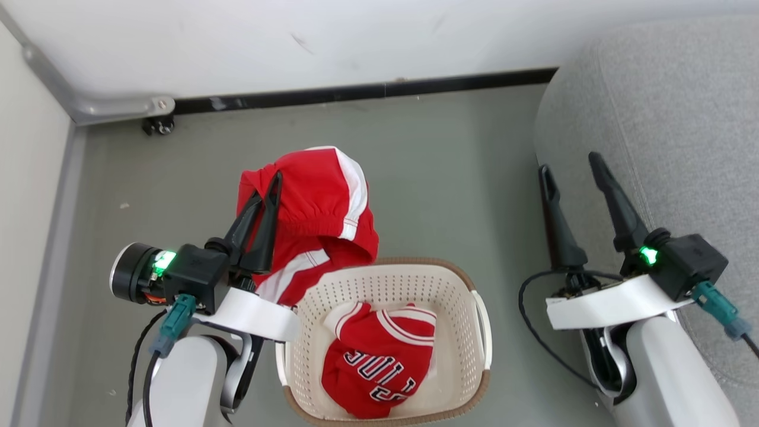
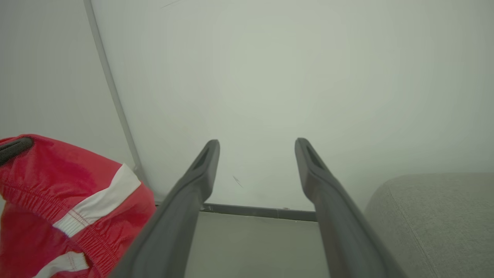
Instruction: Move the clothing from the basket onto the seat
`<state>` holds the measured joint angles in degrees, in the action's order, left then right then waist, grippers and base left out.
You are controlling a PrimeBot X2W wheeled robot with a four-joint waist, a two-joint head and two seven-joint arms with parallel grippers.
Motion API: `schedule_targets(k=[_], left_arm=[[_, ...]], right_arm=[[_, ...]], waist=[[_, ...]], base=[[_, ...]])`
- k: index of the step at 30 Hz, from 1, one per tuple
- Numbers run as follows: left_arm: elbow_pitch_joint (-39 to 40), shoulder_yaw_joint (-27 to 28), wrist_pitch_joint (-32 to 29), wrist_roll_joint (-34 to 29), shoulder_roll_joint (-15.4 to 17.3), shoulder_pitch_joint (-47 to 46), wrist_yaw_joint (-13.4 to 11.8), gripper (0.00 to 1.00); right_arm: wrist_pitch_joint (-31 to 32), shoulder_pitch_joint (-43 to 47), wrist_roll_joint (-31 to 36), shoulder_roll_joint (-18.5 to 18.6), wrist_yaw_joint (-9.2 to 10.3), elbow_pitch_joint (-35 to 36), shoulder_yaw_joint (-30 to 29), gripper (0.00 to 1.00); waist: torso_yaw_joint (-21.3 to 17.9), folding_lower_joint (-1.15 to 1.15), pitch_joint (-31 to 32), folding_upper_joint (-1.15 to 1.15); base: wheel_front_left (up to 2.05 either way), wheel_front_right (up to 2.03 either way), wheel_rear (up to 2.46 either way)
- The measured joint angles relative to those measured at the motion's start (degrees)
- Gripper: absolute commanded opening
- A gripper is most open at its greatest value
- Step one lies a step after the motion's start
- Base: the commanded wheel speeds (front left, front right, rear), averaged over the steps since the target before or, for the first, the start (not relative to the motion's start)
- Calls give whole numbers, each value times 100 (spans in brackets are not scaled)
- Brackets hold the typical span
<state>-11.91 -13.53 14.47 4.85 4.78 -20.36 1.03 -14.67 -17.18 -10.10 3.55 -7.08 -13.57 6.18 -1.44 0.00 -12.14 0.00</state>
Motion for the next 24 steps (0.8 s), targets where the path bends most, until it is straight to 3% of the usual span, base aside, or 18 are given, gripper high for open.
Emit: schedule_targets(k=[24], left_arm=[[307,-324,0,-12,-18,266,201,0]], right_arm=[[0,719,-140,204,0,-334,1205,100]], waist=[[205,0,962,0]], base=[[0,0,0]])
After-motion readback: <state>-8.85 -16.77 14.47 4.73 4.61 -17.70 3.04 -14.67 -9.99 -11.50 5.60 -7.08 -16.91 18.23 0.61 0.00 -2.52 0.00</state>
